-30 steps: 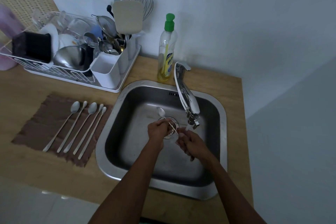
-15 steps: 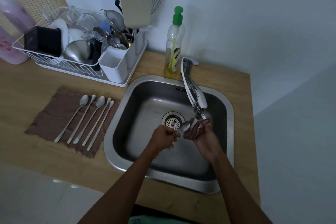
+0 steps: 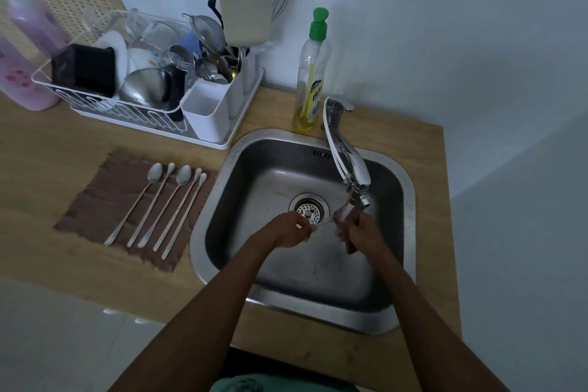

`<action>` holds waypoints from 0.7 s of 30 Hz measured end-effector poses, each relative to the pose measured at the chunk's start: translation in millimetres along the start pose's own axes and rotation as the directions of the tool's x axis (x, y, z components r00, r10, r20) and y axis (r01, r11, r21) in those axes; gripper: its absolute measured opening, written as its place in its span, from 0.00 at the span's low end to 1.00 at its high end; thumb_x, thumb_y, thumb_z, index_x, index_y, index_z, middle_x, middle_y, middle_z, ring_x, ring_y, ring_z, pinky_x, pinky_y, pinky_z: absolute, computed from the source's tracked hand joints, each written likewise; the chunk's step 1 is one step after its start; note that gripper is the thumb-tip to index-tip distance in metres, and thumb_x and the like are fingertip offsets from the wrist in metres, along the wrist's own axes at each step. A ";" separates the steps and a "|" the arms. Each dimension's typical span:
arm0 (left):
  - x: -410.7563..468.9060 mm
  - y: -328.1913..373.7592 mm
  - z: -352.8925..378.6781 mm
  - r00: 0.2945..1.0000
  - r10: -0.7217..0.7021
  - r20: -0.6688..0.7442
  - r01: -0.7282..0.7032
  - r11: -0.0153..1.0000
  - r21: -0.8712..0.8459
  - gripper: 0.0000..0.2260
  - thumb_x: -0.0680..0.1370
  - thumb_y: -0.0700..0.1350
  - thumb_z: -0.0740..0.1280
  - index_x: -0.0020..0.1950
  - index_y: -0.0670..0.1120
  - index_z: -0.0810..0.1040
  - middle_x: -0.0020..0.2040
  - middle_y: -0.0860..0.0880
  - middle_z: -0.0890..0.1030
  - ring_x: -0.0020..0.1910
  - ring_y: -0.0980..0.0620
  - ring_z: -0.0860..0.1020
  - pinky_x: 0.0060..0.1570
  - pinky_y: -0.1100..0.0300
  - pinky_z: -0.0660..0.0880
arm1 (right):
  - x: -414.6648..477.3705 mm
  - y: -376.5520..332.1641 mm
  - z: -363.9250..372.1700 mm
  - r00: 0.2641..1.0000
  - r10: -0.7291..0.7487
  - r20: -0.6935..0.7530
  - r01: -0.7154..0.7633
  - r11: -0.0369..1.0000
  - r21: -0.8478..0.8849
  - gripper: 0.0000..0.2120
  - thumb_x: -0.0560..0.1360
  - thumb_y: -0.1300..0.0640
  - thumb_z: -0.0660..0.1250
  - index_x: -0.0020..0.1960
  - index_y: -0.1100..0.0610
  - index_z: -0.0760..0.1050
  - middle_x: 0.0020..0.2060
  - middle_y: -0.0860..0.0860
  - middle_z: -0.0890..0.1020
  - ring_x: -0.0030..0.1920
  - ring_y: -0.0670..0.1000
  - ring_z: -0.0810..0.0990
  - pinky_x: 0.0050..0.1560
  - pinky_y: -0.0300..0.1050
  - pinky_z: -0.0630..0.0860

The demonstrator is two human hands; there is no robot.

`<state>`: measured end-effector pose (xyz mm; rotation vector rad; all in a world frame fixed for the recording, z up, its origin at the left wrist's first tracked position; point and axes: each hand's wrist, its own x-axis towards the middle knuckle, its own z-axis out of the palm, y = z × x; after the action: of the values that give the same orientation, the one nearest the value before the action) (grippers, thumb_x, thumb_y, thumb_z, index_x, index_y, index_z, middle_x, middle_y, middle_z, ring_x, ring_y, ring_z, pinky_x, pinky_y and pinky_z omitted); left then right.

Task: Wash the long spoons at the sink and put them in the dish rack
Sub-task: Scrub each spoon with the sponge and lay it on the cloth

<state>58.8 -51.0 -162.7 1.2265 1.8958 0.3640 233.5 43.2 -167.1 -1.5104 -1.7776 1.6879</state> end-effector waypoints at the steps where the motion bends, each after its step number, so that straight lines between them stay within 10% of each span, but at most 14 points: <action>1: -0.6 -2.5 -4.4 1.000 0.020 0.023 -0.020 1.000 0.003 0.19 0.81 0.55 0.61 0.32 0.50 0.76 0.33 0.50 0.77 0.35 0.52 0.75 0.41 0.61 0.70 | -1.5 -3.7 -4.1 0.997 -0.004 0.075 0.005 1.000 -0.010 0.11 0.83 0.59 0.60 0.48 0.55 0.80 0.38 0.54 0.85 0.38 0.51 0.82 0.41 0.40 0.79; 4: 0.3 -6.6 -10.6 0.991 0.070 0.115 -0.083 0.990 0.112 0.19 0.81 0.58 0.59 0.32 0.51 0.75 0.35 0.51 0.78 0.36 0.52 0.77 0.43 0.57 0.74 | -5.0 -15.5 -12.8 0.961 0.003 0.276 0.039 0.988 -0.146 0.08 0.82 0.61 0.62 0.50 0.55 0.80 0.46 0.55 0.86 0.47 0.51 0.84 0.50 0.41 0.78; 7: -0.4 -8.3 -12.2 0.994 0.086 0.074 -0.100 0.972 0.213 0.19 0.79 0.61 0.59 0.32 0.53 0.76 0.36 0.53 0.79 0.39 0.52 0.79 0.43 0.54 0.76 | -4.4 -20.4 -15.3 0.940 0.076 0.332 0.019 0.961 -0.275 0.09 0.83 0.57 0.61 0.48 0.55 0.78 0.41 0.53 0.85 0.38 0.46 0.82 0.38 0.37 0.78; 13: -4.0 -0.1 -8.1 0.991 0.103 -0.085 -0.085 0.977 0.193 0.18 0.78 0.62 0.61 0.34 0.54 0.76 0.38 0.52 0.81 0.39 0.50 0.79 0.41 0.55 0.75 | -3.3 -12.1 4.2 0.998 -0.062 -0.034 0.054 0.979 -0.196 0.14 0.85 0.50 0.56 0.50 0.54 0.78 0.36 0.49 0.81 0.30 0.42 0.77 0.25 0.32 0.69; 21: -8.3 -2.0 -8.9 0.992 0.084 -0.090 -0.070 0.987 0.146 0.19 0.79 0.60 0.61 0.31 0.55 0.75 0.34 0.55 0.78 0.37 0.53 0.78 0.42 0.53 0.77 | -6.7 -15.3 5.2 0.999 -0.033 0.028 0.036 0.991 -0.130 0.13 0.83 0.48 0.59 0.45 0.50 0.78 0.36 0.50 0.83 0.31 0.44 0.76 0.26 0.37 0.71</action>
<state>52.2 -57.4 -154.4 1.4026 1.9883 0.3386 224.9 38.3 -152.6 -1.5072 -1.9507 1.6094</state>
